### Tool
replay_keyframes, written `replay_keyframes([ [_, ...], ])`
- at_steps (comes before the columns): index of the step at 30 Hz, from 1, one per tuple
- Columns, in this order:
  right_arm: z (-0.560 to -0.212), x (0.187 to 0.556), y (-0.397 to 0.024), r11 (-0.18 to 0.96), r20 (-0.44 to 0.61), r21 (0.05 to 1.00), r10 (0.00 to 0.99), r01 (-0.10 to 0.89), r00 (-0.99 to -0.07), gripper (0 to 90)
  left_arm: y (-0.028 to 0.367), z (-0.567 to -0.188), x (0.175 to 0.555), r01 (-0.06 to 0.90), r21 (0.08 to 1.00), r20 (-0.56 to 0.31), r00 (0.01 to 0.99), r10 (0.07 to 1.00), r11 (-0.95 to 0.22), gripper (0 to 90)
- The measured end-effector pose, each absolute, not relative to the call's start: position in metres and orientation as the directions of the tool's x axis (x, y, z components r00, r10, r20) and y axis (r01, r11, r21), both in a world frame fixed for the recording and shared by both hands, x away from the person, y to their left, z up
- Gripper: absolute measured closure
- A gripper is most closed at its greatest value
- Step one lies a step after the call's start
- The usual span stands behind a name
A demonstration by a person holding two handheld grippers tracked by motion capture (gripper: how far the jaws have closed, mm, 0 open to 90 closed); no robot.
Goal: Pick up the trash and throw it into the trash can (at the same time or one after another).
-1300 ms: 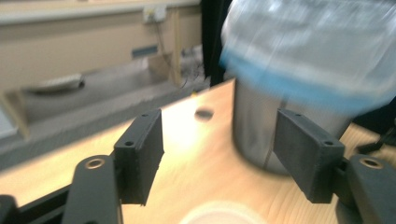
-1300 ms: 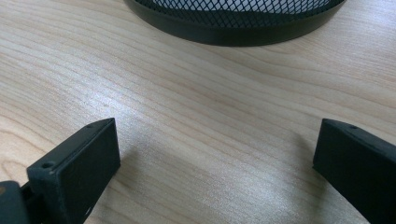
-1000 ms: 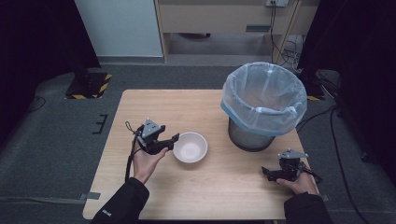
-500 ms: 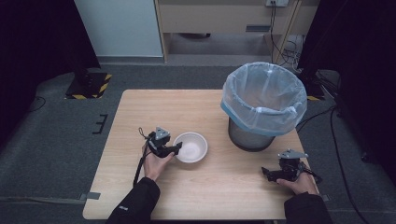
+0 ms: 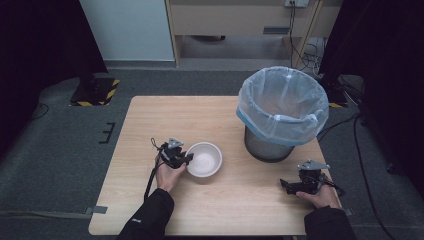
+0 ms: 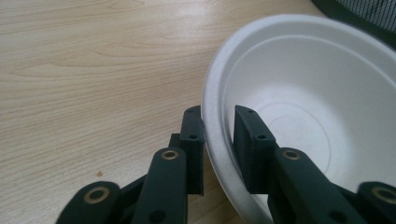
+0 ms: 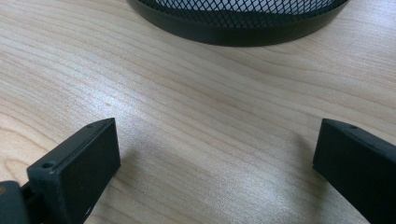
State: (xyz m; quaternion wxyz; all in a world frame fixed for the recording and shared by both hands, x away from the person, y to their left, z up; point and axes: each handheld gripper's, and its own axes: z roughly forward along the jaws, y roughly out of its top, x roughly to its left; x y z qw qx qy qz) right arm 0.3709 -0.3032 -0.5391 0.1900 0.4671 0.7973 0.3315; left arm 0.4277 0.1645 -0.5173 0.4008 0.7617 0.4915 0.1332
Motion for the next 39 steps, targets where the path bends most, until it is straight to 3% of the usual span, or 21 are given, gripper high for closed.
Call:
replay_keyframes([
  [12,-0.539,0.371,-0.303,0.344,0.007,0.706,0.871,0.619,-0.491,0.8,0.163,-0.482,0.424,0.571,0.801,-0.177,0.515,0.839,-0.182,82.7],
  [39,-0.539,0.371,-0.303,0.344,0.007,0.706,0.871,0.619,-0.491,0.8,0.176,-0.372,0.410,0.318,0.943,-0.100,0.551,0.828,-0.097,82.8],
])
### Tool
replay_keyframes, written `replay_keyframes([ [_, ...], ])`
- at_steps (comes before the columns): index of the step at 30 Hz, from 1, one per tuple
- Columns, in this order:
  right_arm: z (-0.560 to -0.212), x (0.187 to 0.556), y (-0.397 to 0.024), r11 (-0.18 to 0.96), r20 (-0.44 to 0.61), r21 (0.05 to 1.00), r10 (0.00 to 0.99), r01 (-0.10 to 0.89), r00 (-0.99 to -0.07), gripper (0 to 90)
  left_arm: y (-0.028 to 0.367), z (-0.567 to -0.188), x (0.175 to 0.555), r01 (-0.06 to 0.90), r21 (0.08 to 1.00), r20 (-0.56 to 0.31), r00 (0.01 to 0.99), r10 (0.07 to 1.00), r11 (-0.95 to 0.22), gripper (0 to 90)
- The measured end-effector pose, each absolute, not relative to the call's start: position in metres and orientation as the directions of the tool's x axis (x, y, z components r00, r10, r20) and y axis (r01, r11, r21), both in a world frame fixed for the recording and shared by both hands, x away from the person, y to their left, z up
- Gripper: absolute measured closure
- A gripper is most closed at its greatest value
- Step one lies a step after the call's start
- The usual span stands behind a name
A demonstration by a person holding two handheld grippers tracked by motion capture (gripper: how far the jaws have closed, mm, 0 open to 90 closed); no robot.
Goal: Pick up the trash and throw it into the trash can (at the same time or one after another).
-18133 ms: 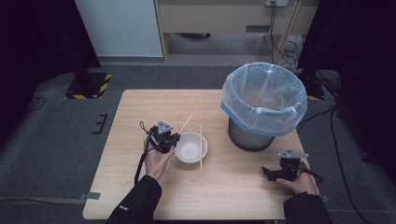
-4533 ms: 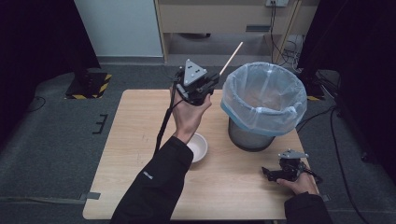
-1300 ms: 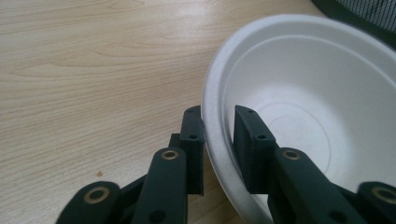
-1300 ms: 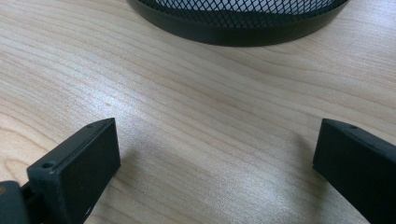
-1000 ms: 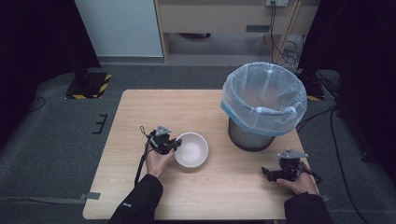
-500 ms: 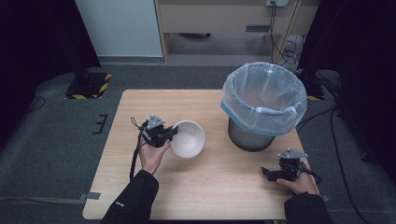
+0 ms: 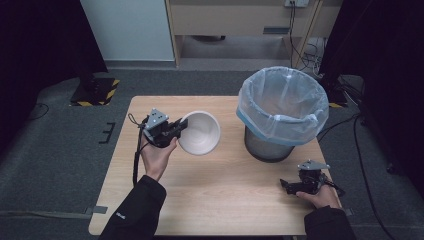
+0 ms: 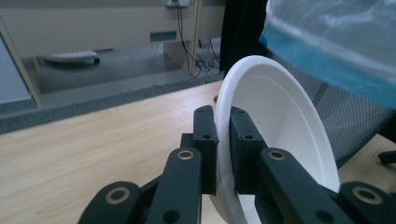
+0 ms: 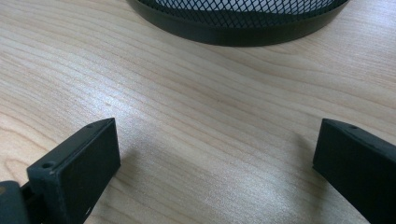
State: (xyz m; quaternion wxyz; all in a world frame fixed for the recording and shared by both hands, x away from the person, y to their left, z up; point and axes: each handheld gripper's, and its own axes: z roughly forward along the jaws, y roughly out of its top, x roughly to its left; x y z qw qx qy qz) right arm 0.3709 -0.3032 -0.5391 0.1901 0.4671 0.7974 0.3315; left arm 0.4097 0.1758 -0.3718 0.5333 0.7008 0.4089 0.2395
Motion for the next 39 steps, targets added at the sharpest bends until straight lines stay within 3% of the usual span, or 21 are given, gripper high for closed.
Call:
replay_keyframes([
  [16,-0.539,0.371,-0.303,0.344,0.007,0.706,0.871,0.619,-0.491,0.8,0.166,-0.317,0.410,0.204,0.977,-0.063,0.564,0.823,-0.065,82.9],
  [33,-0.539,0.371,-0.303,0.343,0.007,0.708,0.871,0.618,-0.491,0.8,0.121,-0.251,0.425,0.077,0.994,0.016,0.603,0.798,-0.078,82.9],
  [39,-0.539,0.371,-0.303,0.343,0.007,0.708,0.871,0.618,-0.491,0.8,0.106,-0.236,0.429,0.067,0.996,0.002,0.615,0.789,-0.055,82.8],
])
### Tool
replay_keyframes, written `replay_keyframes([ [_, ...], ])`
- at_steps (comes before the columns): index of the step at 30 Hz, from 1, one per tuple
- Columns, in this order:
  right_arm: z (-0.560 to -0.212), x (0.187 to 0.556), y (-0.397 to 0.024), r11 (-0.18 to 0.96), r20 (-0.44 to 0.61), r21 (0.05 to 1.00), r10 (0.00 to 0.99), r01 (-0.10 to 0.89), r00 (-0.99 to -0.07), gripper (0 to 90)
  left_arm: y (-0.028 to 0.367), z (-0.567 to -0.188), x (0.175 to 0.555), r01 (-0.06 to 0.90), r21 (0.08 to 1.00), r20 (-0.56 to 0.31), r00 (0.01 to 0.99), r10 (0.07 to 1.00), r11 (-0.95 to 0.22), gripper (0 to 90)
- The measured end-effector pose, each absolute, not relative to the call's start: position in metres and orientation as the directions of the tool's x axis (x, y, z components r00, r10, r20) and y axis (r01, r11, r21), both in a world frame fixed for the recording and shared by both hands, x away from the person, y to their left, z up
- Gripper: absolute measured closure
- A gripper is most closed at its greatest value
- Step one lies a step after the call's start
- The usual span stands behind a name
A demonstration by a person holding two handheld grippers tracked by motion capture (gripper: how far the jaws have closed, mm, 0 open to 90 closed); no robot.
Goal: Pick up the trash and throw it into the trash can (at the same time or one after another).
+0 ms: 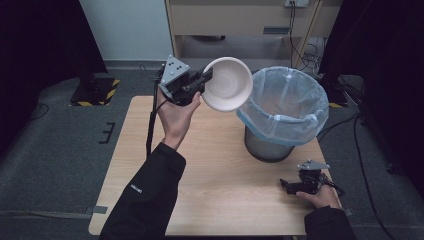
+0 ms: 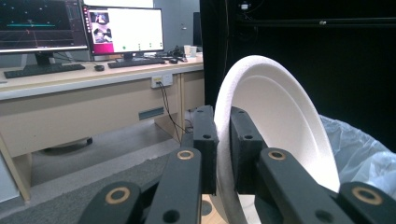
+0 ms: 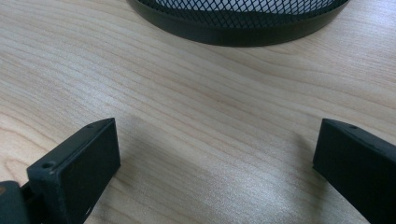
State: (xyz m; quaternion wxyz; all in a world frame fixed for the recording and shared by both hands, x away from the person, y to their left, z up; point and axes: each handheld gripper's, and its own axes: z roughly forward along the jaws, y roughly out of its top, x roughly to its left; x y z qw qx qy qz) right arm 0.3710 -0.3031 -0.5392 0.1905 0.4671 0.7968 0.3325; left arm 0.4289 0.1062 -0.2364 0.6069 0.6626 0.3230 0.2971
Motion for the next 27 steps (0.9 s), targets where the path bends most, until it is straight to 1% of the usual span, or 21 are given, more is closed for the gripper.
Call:
replay_keyframes([
  [6,-0.539,0.371,-0.303,0.343,0.007,0.708,0.871,0.617,-0.491,0.8,0.087,-0.223,0.436,0.042,0.997,0.019,0.628,0.778,-0.059,82.9],
  [13,-0.539,0.371,-0.303,0.344,0.006,0.707,0.871,0.617,-0.492,0.8,0.068,-0.217,0.444,0.030,0.998,0.026,0.635,0.772,-0.058,82.8],
  [14,-0.539,0.371,-0.303,0.344,0.006,0.707,0.871,0.617,-0.492,0.8,0.063,-0.215,0.447,0.019,0.997,0.042,0.631,0.775,-0.069,82.8],
  [17,-0.539,0.371,-0.303,0.344,0.006,0.708,0.871,0.617,-0.492,0.8,0.055,-0.213,0.450,0.019,0.997,0.046,0.635,0.771,-0.076,82.8],
  [19,-0.539,0.371,-0.303,0.345,0.006,0.706,0.870,0.618,-0.492,0.8,0.048,-0.213,0.453,0.026,0.997,0.034,0.641,0.767,-0.067,82.9],
  [23,-0.539,0.371,-0.303,0.345,0.006,0.706,0.870,0.618,-0.493,0.8,0.036,-0.215,0.459,0.017,0.997,0.052,0.641,0.766,-0.082,82.9],
  [24,-0.539,0.371,-0.303,0.345,0.006,0.706,0.870,0.618,-0.492,0.8,0.032,-0.216,0.459,0.026,0.997,0.040,0.650,0.759,-0.075,82.9],
  [27,-0.539,0.371,-0.303,0.345,0.006,0.706,0.870,0.618,-0.492,0.8,0.022,-0.219,0.463,0.027,0.997,0.042,0.656,0.754,-0.079,82.8],
])
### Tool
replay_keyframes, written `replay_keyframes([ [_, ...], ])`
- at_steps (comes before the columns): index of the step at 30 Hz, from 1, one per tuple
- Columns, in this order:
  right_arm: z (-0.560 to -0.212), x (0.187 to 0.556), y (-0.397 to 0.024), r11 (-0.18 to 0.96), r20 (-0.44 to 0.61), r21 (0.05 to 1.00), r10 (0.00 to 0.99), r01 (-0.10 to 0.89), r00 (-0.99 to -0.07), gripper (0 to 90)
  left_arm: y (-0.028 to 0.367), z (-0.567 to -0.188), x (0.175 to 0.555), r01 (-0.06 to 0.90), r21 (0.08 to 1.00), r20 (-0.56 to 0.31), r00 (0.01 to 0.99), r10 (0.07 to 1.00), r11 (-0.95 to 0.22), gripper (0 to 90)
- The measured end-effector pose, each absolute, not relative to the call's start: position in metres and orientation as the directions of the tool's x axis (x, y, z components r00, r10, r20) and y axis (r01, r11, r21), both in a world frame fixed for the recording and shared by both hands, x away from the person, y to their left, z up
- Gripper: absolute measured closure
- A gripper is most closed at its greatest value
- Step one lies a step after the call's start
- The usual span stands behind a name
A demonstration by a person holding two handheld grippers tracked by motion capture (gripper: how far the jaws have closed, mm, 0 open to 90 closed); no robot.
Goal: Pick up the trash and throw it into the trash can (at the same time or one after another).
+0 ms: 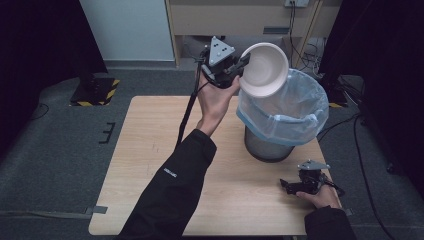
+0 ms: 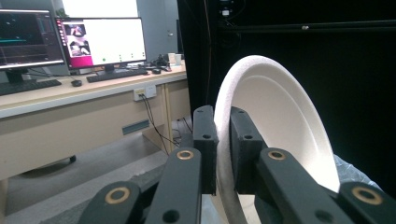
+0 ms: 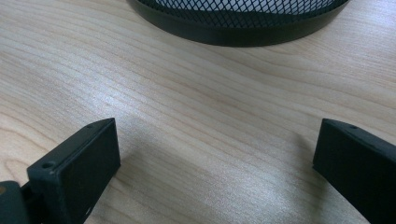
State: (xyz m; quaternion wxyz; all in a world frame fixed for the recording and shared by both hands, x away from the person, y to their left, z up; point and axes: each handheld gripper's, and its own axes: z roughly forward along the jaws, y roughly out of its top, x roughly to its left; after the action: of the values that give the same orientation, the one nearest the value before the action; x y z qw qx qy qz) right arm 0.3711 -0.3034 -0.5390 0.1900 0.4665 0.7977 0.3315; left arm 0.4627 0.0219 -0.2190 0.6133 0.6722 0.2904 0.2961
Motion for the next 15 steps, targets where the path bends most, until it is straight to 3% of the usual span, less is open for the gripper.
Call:
replay_keyframes([
  [15,-0.539,0.371,-0.303,0.343,0.009,0.706,0.871,0.620,-0.491,0.8,-0.036,-0.238,0.485,0.036,0.985,0.102,0.677,0.729,-0.171,82.7],
])
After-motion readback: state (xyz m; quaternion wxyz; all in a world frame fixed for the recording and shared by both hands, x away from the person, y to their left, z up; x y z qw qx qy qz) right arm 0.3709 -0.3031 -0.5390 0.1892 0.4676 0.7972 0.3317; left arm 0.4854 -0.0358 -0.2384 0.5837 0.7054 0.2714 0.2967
